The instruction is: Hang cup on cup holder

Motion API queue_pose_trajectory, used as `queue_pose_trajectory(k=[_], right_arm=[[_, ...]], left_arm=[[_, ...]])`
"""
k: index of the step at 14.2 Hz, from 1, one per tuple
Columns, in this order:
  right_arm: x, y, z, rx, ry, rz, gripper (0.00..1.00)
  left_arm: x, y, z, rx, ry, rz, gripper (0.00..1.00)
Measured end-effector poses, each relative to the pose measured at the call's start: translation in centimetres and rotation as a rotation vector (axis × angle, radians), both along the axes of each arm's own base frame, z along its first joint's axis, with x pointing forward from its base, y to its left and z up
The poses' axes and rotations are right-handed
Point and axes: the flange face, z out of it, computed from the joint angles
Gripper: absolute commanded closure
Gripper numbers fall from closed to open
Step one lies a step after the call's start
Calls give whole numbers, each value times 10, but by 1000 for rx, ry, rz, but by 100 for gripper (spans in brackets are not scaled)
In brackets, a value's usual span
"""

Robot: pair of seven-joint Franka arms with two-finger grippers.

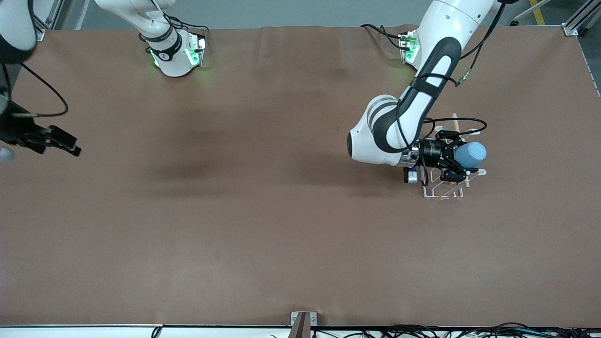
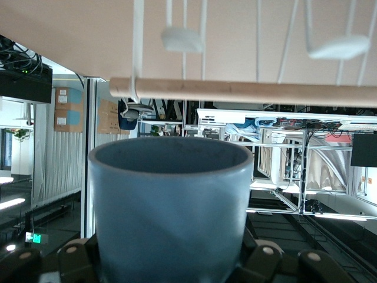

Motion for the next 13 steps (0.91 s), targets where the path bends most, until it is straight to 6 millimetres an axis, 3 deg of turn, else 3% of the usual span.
queue_pose_trajectory(k=[2,3,10,12,13], right_arm=[[-5,-1,39,-10,-19,-1,0],[-6,-1,47,-12,-26,-2,0],[-6,-10,45,-71,12,-6,0],[-9,-12,54,-73,12,-12,0],[-10,-14,58,-73,14,-14,0]], left_arm=[[-1,0,-20,7,-27,2,81],[-2,-1,-29,8,-33,2,81],[3,-9,-51,-21,-31,-14,79],[3,-12,-58,-40,-34,-27,69],[2,-12,-61,-40,-34,-27,53]])
